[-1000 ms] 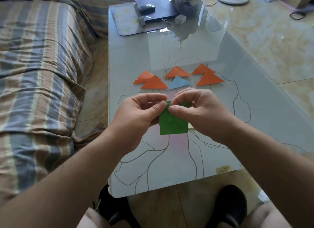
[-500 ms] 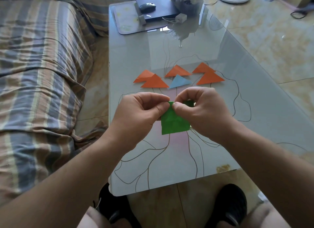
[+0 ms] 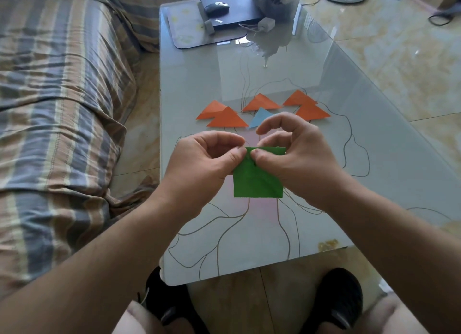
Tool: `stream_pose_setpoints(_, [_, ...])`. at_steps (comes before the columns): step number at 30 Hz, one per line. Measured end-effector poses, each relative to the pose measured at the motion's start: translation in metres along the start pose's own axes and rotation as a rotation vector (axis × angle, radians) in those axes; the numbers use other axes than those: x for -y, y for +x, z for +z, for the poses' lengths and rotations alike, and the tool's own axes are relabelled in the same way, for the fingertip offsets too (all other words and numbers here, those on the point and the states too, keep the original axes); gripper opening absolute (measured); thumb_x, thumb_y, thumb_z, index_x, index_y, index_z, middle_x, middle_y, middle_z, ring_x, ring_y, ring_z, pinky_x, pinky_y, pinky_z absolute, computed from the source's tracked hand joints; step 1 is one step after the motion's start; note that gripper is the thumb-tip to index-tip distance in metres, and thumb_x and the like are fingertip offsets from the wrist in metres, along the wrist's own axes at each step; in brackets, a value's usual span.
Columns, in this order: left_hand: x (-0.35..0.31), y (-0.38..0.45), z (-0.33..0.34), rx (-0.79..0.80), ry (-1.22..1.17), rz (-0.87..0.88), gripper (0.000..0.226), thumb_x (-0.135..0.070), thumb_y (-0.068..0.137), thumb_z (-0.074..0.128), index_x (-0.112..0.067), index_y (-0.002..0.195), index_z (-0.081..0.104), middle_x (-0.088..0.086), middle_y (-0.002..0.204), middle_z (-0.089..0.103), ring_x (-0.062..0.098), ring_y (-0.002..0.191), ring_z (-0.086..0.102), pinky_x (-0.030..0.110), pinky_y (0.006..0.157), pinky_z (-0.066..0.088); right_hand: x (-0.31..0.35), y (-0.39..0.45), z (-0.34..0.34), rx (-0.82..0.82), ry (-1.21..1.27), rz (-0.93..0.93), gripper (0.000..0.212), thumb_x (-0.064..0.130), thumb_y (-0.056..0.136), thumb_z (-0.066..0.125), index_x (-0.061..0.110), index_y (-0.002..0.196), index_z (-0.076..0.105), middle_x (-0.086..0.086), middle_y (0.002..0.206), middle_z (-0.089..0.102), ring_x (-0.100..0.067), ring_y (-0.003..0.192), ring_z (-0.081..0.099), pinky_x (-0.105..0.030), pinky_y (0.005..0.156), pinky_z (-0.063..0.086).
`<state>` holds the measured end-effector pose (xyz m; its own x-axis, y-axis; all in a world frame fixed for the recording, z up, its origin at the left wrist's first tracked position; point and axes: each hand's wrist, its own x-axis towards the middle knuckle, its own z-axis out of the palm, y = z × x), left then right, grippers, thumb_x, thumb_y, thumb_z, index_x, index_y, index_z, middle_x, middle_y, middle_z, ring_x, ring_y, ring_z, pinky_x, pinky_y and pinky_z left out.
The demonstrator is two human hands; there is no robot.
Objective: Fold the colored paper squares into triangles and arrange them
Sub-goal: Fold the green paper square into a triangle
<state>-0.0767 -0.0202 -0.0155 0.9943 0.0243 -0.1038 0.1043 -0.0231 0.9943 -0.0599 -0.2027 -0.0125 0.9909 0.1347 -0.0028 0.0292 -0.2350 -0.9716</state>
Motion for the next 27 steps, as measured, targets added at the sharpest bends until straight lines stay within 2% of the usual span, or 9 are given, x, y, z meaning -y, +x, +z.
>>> stream_pose_setpoints(6, [-0.0020,-0.0004,-0.0027,0.059,-0.004,-0.013,0.031,-0.010,0.091,0.076,-0.017,0.119,0.064,0.010,0.093,0.080,0.026,0.092,0.077,0.041,0.086,0.060,0.0057,0.0000,-0.0017,0.051,0.087,0.077,0.029,0.011,0.086,0.082,0.029,0.105,0.070,-0.003,0.090,0.078,-0.021,0.080,0.077,-0.038,0.068,0.064])
stream_pose_setpoints(10, [-0.0033,0.0004,-0.0024,0.072,-0.080,-0.038,0.032,-0.008,0.095,0.070,-0.017,0.125,0.062,0.014,0.097,0.079,0.028,0.096,0.077,0.042,0.088,0.061,0.0074,0.0012,-0.0038,0.053,0.156,0.113,0.026,0.009,0.086,0.082,0.024,0.103,0.072,-0.006,0.089,0.078,-0.020,0.078,0.077,-0.033,0.064,0.061])
stream_pose_setpoints(14, [-0.0058,-0.0003,-0.0021,0.089,-0.103,-0.043,0.028,-0.005,0.100,0.064,-0.016,0.125,0.061,0.015,0.094,0.079,0.027,0.094,0.078,0.036,0.084,0.062,0.0068,0.0016,-0.0049,0.061,0.176,0.126,0.024,0.007,0.087,0.081,0.022,0.103,0.071,-0.006,0.087,0.078,-0.019,0.075,0.076,-0.029,0.062,0.058])
stream_pose_setpoints(20, [-0.0038,-0.0014,-0.0038,0.108,-0.026,0.013,0.027,-0.006,0.101,0.062,-0.020,0.124,0.062,0.015,0.096,0.079,0.029,0.096,0.077,0.042,0.089,0.061,0.0047,0.0021,-0.0046,0.085,0.170,0.118,0.024,0.006,0.087,0.081,0.022,0.102,0.071,-0.004,0.083,0.076,-0.015,0.071,0.072,-0.030,0.060,0.055])
stream_pose_setpoints(27, [-0.0031,-0.0019,-0.0030,0.120,0.042,0.078,0.034,-0.001,0.102,0.058,-0.024,0.127,0.061,0.014,0.091,0.078,0.028,0.091,0.077,0.040,0.086,0.062,0.0025,0.0028,-0.0041,0.105,0.206,0.136,0.023,0.002,0.086,0.080,0.018,0.100,0.072,-0.006,0.085,0.075,-0.018,0.073,0.071,-0.033,0.065,0.057])
